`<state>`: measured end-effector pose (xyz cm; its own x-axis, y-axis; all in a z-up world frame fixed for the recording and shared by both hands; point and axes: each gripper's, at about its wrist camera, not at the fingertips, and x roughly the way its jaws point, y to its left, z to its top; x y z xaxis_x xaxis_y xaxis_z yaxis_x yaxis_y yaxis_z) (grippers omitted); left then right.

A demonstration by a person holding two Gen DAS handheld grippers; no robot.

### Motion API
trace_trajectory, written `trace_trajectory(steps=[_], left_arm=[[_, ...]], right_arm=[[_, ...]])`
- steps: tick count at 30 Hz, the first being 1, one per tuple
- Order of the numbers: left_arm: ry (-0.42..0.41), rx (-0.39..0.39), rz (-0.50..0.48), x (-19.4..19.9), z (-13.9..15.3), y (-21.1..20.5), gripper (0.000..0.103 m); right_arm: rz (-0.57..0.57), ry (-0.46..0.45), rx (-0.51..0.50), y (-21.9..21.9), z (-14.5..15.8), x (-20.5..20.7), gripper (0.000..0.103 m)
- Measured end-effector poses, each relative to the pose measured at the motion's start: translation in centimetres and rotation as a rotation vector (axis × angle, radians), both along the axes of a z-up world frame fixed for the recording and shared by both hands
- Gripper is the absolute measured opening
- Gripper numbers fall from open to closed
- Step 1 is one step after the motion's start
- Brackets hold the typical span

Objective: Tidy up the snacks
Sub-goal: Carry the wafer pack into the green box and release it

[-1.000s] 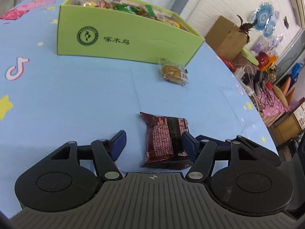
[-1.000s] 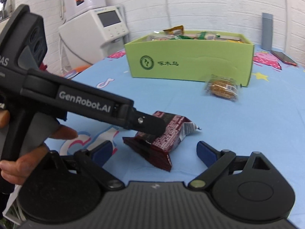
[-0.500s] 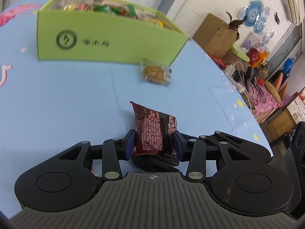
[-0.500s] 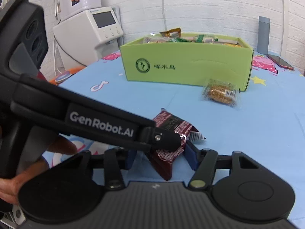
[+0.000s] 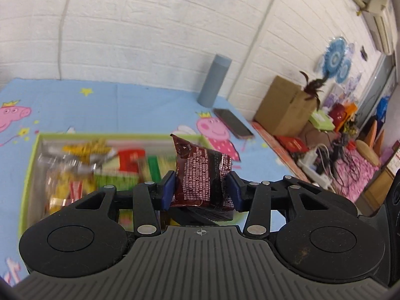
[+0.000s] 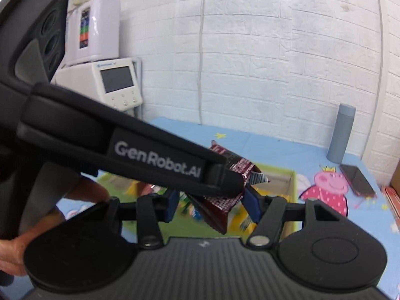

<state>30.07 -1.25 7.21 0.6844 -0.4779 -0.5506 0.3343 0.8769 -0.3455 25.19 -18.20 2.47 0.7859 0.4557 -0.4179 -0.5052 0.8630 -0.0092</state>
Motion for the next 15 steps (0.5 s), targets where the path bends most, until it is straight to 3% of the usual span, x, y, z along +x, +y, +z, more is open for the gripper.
trace_trajectory(steps=[6,9,12,14,15], left_arm=[[0.114,0.016,-0.017,7.8,-3.2,-2.1,0.028],[0.139,0.039,-0.029,9.1,-5.1,-3.0,0.029],[0.125,0.026,-0.031,8.7,-5.5,-2.5,0.03],[0.114,0.003,-0.034,8.2,-4.9,-2.0,0.037],[0.097,-0.006,-0.037,7.7,-4.4,-1.8,0.043]], right_arm=[[-0.026,0.096,-0.02,-0.7,-2.0,7.9,0.068],[-0.03,0.164,0.001,-1.6,-4.1,10.0,0.071],[-0.02,0.144,-0.001,-1.6,-4.8,9.9,0.073],[-0.027,0.135,-0.011,-1.4,-4.6,9.7,0.081],[-0.023,0.131,-0.003,-1.5,-4.4,9.5,0.091]])
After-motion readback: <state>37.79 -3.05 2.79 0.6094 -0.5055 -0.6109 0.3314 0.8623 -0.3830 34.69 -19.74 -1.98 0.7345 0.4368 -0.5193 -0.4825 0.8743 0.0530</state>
